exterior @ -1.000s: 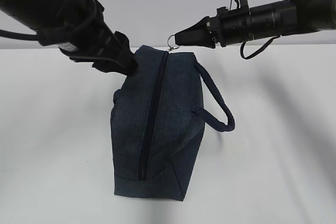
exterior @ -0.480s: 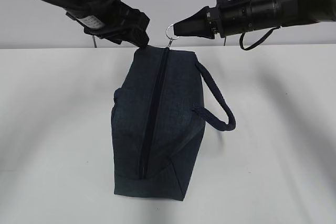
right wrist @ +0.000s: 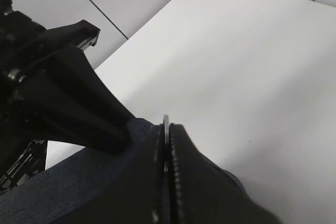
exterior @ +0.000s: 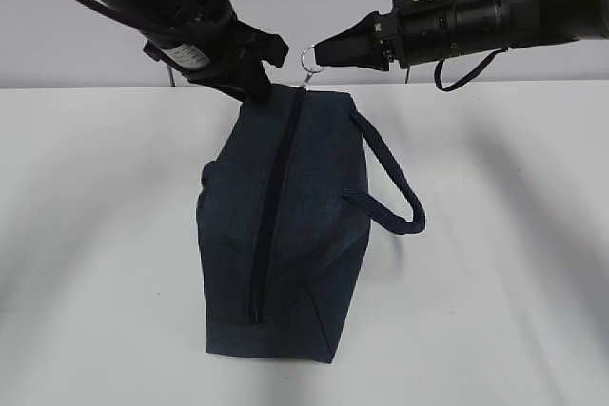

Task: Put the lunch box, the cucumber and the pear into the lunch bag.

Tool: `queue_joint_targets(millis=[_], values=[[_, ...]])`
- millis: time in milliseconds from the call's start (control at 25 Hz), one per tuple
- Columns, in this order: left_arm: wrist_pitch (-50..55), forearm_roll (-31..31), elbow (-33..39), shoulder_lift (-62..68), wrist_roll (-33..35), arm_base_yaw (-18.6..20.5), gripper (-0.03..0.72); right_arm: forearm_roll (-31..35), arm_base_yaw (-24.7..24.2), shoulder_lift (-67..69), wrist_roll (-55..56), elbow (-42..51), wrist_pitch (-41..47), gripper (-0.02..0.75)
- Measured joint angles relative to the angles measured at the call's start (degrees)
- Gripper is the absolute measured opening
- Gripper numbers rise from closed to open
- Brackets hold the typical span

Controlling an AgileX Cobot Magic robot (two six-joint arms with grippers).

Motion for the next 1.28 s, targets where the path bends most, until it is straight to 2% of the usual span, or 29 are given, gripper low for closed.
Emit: queue_joint_targets(millis=[80,200,960,1280], values=[[0.06,-0.55,-0.05,0.04,0.05,0.0,0.036,-0.03,0.0,0.0,0.0,0.0,0.0,0.0],[0.06,-1.45,-0.05,0.04,0.3,0.0,0.017,-0.13,0.0,0.0,0.13,0.0,0.0,0.0],[1.4,-5.76,-0.05,-0.04,8.72,0.04,0.011,-1.81,0.0,3.37,0.26,-0.67,0.0,0.0],[2.22,-6.3,-0.05,-0.21,10.42,0.61,0.006,0.84,0.0,6.19,0.52,-0.89,-0.43,0.0]])
